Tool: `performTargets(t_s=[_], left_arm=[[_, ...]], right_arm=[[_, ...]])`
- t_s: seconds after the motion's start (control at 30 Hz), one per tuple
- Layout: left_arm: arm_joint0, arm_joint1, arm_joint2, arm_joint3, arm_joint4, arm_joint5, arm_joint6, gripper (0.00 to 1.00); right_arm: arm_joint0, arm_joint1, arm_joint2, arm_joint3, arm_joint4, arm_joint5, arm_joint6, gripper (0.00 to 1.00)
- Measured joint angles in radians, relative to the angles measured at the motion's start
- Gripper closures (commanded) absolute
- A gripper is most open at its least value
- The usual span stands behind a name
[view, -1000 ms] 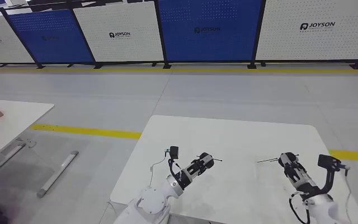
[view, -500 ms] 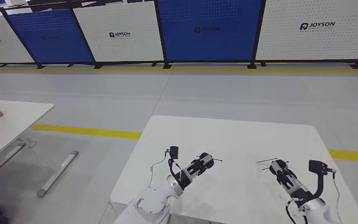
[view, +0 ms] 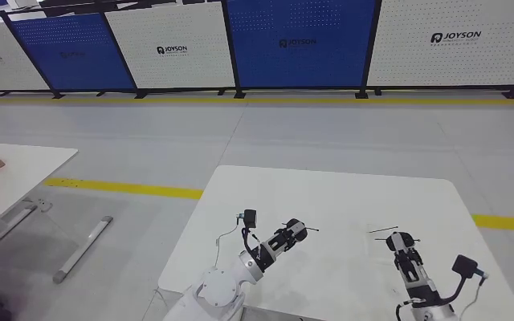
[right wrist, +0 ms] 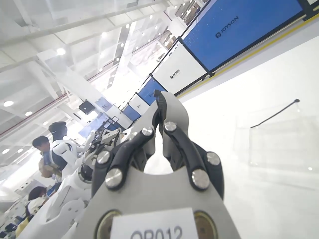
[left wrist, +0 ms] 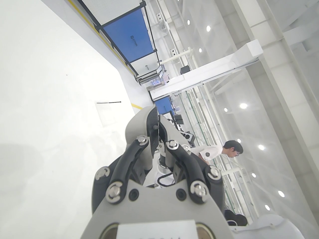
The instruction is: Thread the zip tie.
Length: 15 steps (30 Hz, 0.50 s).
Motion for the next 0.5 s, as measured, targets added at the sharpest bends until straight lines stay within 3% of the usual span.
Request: performTargets(t_s=[0.1, 0.23, 0.37, 0.5], left_arm=[[-0.002, 0.0, 0.003, -0.006, 0.011, 0.002, 0.003, 1.0], [-0.005, 0.001, 0.03, -0.049, 0.115, 0.015, 0.027, 1.0], [-0.017, -0.004, 0.09, -0.081, 0.264, 0.057, 0.07, 1.0], [-0.035, -0.014, 0.147, -0.077, 0.349, 0.099, 0.132, 1.0]], right_arm=[[0.0, 0.0, 0.002, -0.001, 0.0, 0.0, 0.003, 1.0], [-0.001, 0.0, 0.002, -0.001, 0.0, 0.0, 0.003, 1.0], [-0.001, 0.0, 0.002, -0.001, 0.0, 0.0, 0.003, 1.0], [-0.001, 0.0, 0.002, -0.001, 0.0, 0.0, 0.003, 1.0]])
